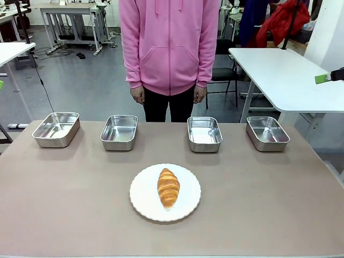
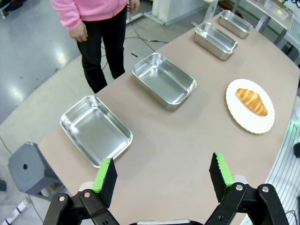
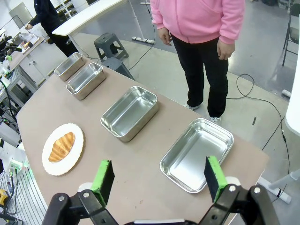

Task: Place the bread in the container.
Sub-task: Place the Butter Roll into the Airtight Container indicated by the human.

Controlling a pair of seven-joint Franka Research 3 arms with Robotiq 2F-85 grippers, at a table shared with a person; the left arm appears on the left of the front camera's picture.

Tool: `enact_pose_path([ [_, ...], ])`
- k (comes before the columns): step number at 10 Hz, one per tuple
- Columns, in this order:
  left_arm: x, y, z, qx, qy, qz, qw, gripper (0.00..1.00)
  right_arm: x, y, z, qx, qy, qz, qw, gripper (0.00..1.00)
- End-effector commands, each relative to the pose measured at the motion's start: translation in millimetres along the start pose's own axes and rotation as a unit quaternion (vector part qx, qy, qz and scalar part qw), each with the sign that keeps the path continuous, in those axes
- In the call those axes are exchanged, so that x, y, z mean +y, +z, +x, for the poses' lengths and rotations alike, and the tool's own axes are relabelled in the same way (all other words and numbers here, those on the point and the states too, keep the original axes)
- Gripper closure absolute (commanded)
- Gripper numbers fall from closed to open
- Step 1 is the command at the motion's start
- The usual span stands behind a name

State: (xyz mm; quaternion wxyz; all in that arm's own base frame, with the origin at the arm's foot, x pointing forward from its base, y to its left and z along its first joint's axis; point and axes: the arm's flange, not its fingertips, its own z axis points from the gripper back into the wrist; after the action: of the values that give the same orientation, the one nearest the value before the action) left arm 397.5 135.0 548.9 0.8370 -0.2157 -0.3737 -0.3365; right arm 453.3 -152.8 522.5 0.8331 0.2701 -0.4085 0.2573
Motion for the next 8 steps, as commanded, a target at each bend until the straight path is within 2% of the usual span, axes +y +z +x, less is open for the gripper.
enact_pose_path([
  [1, -0.3, 0.3, 0.1, -0.001, -0.002, 0.0, 1.0, 0.0, 0.7, -1.0, 0.9, -0.002, 0.001, 0.002, 1.0, 0.0],
  [8, -0.3, 0.3, 0.1, -0.001, -0.002, 0.0, 1.0, 0.0, 0.7, -1.0, 0.9, -0.002, 0.001, 0.002, 1.0, 0.0],
])
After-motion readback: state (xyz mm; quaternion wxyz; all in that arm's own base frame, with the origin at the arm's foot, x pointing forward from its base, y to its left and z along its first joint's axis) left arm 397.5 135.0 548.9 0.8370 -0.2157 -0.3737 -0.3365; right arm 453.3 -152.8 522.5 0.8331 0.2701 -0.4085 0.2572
